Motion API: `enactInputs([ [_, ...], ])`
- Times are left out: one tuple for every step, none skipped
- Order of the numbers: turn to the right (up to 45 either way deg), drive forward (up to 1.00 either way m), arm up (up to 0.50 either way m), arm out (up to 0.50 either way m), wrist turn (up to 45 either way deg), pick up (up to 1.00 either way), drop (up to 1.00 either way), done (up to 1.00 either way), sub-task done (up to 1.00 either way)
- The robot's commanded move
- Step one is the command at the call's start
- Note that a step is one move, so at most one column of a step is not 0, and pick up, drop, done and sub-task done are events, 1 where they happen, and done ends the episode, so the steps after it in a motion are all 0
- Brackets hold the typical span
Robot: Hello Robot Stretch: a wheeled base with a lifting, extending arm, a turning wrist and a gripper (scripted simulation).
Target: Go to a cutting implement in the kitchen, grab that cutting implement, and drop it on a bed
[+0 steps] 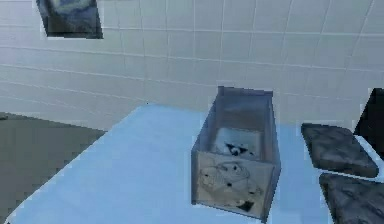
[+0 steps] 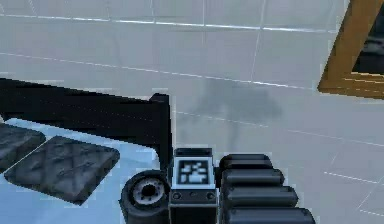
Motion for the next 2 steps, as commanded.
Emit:
enactInputs([
  [-45.0, 0.00, 0.00, 0.00, 0.0, 0.00, 0.00, 0.00, 0.00],
  [-45.0, 0.00, 0.00, 0.00, 0.0, 0.00, 0.00, 0.00, 0.00],
])
